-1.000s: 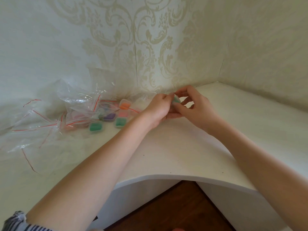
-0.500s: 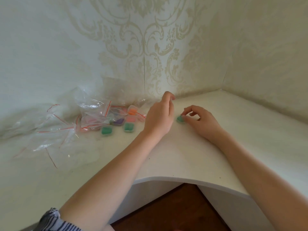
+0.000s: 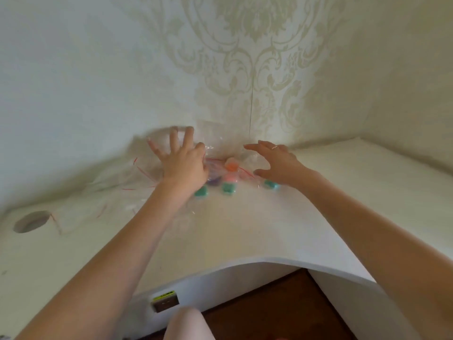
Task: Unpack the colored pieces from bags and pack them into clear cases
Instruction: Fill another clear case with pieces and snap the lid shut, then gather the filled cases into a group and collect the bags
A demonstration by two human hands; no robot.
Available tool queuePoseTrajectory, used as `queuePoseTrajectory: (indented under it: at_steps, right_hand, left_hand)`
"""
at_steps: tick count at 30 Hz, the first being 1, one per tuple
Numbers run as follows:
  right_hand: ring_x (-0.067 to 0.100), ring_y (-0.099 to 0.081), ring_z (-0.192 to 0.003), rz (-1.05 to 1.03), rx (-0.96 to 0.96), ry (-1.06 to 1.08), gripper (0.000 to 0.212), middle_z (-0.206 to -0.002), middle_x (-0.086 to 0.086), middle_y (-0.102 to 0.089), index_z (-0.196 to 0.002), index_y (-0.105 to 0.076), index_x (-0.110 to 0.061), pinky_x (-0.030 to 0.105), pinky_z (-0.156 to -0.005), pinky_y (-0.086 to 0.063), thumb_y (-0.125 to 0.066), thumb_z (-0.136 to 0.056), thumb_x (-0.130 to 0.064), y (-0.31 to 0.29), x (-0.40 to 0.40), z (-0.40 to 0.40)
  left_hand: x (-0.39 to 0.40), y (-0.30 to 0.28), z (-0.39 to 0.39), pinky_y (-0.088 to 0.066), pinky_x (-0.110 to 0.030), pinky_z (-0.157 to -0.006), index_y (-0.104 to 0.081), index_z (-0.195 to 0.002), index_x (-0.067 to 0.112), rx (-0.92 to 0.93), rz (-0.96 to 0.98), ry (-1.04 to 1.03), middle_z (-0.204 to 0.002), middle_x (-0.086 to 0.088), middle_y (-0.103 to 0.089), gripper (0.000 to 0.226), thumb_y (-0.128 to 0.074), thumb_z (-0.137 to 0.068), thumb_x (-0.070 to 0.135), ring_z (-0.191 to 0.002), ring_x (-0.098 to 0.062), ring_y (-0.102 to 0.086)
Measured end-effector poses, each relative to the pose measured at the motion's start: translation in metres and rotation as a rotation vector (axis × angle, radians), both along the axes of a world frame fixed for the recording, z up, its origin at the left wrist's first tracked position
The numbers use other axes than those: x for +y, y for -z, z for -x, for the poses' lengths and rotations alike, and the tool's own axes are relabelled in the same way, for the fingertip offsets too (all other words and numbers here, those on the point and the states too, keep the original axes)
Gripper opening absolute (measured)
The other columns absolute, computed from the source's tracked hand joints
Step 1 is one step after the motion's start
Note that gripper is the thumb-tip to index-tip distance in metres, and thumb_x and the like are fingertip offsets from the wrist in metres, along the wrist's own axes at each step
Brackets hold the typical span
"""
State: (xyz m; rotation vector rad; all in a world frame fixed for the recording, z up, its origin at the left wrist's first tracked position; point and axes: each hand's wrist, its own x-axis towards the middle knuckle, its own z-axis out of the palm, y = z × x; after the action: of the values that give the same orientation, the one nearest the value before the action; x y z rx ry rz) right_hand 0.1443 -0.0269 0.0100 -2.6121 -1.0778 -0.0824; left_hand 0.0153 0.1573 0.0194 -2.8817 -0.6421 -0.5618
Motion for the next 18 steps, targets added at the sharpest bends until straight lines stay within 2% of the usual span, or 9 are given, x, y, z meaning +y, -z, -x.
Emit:
queuePoseTrajectory:
  at_steps: [2, 5, 7, 9, 11, 13, 14, 16, 18]
  right_hand:
    - [0.031, -0.044, -0.121, 0.016, 0.040, 0.018, 0.056, -0.134, 0.005, -0.047, -0.134, -0.041, -0.038, 0.043, -0.099, -0.040, -0.065, -0.084, -0.033, 0.005, 0.016, -0.007]
    - [0.030, -0.052, -0.100, -0.034, 0.076, 0.043, 0.034, -0.106, 0.009, -0.051, -0.116, -0.052, -0.027, 0.034, -0.083, -0.045, -0.064, -0.084, -0.026, 0.016, 0.028, -0.013]
    - [0.028, -0.052, -0.086, -0.116, 0.103, 0.054, 0.022, -0.092, 0.011, -0.051, -0.105, -0.058, -0.020, 0.028, -0.069, -0.039, -0.063, -0.084, -0.019, 0.018, 0.031, -0.016]
    - [0.022, -0.048, -0.071, -0.192, 0.126, 0.065, 0.012, -0.075, 0.006, -0.049, -0.094, -0.061, -0.015, 0.025, -0.057, -0.035, -0.062, -0.082, -0.012, 0.016, 0.031, -0.016]
    - [0.017, -0.043, -0.063, -0.234, 0.144, 0.078, 0.008, -0.063, -0.002, -0.045, -0.084, -0.061, -0.015, 0.016, -0.048, -0.031, -0.061, -0.081, -0.008, 0.016, 0.031, -0.015]
    - [0.017, -0.043, -0.064, -0.256, 0.134, 0.095, 0.010, -0.064, -0.004, -0.043, -0.081, -0.061, -0.016, 0.011, -0.046, -0.027, -0.059, -0.082, -0.006, 0.018, 0.032, -0.015]
    - [0.018, -0.044, -0.066, -0.262, 0.129, 0.109, 0.009, -0.071, -0.002, -0.044, -0.082, -0.062, -0.015, 0.011, -0.047, -0.028, -0.059, -0.083, -0.007, 0.019, 0.033, -0.015]
    - [0.022, -0.046, -0.073, -0.258, 0.134, 0.143, 0.005, -0.090, 0.005, -0.045, -0.087, -0.063, -0.012, 0.020, -0.056, -0.034, -0.060, -0.085, -0.010, 0.020, 0.037, -0.016]
    - [0.024, -0.048, -0.079, -0.202, 0.136, 0.182, 0.011, -0.095, 0.009, -0.049, -0.092, -0.064, -0.008, 0.027, -0.067, -0.040, -0.054, -0.088, -0.012, 0.018, 0.041, -0.017]
  left_hand:
    - [0.011, 0.011, 0.009, -0.010, -0.069, -0.105, -0.051, -0.120, 0.030, 0.013, 0.039, 0.034, -0.151, -0.003, -0.010, 0.037, -0.054, -0.086, 0.044, -0.137, -0.031, -0.010]
    - [0.018, 0.025, 0.016, -0.032, -0.050, -0.098, -0.052, -0.123, 0.029, -0.045, 0.180, 0.056, -0.147, -0.004, -0.018, 0.047, -0.056, -0.083, 0.054, -0.128, -0.032, -0.020]
    - [0.022, 0.032, 0.017, -0.038, -0.045, -0.093, -0.054, -0.122, 0.027, -0.100, 0.236, 0.067, -0.136, -0.006, -0.032, 0.050, -0.056, -0.082, 0.057, -0.121, -0.032, -0.030]
    - [0.029, 0.039, 0.015, -0.042, -0.046, -0.092, -0.053, -0.122, 0.029, -0.142, 0.282, 0.068, -0.119, -0.007, -0.042, 0.050, -0.056, -0.082, 0.059, -0.111, -0.032, -0.042]
    - [0.031, 0.044, 0.014, -0.044, -0.043, -0.088, -0.056, -0.120, 0.026, -0.205, 0.363, 0.134, -0.107, -0.007, -0.049, 0.045, -0.062, -0.083, 0.051, -0.103, -0.033, -0.050]
    - [0.033, 0.044, 0.013, -0.043, -0.036, -0.081, -0.062, -0.115, 0.020, -0.291, 0.454, 0.230, -0.098, -0.009, -0.056, 0.038, -0.070, -0.082, 0.037, -0.095, -0.033, -0.054]
    - [0.035, 0.044, 0.013, -0.041, -0.033, -0.079, -0.064, -0.113, 0.018, -0.323, 0.478, 0.261, -0.095, -0.010, -0.059, 0.035, -0.072, -0.081, 0.031, -0.093, -0.031, -0.055]
    - [0.039, 0.046, 0.013, -0.041, -0.032, -0.078, -0.066, -0.109, 0.015, -0.360, 0.521, 0.298, -0.094, -0.011, -0.063, 0.027, -0.069, -0.084, 0.024, -0.090, -0.029, -0.057]
    - [0.041, 0.047, 0.014, -0.045, -0.031, -0.076, -0.068, -0.095, 0.016, -0.430, 0.651, 0.303, -0.086, -0.007, -0.066, 0.012, -0.062, -0.089, 0.025, -0.083, -0.023, -0.060]
